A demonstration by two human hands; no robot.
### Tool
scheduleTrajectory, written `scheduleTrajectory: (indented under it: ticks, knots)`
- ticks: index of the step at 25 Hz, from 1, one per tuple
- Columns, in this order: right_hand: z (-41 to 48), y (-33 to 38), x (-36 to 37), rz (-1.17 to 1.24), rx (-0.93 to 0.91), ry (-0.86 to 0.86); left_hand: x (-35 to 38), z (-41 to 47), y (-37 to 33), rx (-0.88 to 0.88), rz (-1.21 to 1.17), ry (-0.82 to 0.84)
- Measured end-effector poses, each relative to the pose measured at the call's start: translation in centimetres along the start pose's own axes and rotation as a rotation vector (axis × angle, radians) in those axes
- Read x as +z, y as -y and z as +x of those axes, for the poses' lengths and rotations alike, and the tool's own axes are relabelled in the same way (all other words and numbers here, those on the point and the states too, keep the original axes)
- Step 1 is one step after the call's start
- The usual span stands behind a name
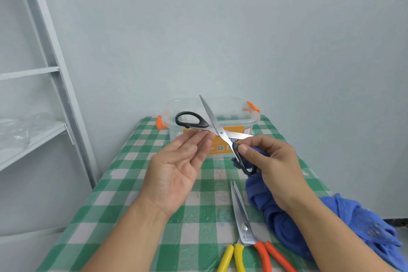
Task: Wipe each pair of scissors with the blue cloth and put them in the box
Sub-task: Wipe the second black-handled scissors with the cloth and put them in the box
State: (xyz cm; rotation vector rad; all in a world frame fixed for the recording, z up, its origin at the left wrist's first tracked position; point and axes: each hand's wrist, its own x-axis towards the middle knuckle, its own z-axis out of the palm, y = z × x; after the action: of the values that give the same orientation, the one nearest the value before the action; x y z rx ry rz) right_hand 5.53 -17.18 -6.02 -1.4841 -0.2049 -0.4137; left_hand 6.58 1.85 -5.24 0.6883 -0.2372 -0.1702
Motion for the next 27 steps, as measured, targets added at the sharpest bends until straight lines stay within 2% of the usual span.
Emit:
scheduleTrajectory:
  ticks: [7,14,17,19,21,24,27]
  knots:
    - [-0.2,-0.5,0.4,-0.100,-0.107,0.002,0.5,0.4,1.8,0.052,0.192,-0.027]
    - [-0.6,-0.7,0.9,-0.132,-0.120,0.113,0.3,0.4,2.6,0.158,0.480,-0.067]
    - [-1.0,-0.3,1.0,-0.135,-0.051,0.213,0.4,0.4,2.7,0.153,0.542,-0.121]
    - [-0.9,-0.1,0.7,-0.151,0.026,0.238,0.2,0.6,2.5,0.156,0.501,-0.178]
    - [-0.6,-0.3,0.3,-0.195,0.081,0.156,0.1,0.8,2.1,0.182,0.462,-0.236]
    - [0.2,-0.7,-0.1,-0.207,0.123,-0.070,0.1,0.9,1.7,0.228,0.467,-0.280]
    - [0.6,-0.6,-0.7,-0.162,0.050,-0.222,0.2,0.7,1.9,0.223,0.571,-0.247]
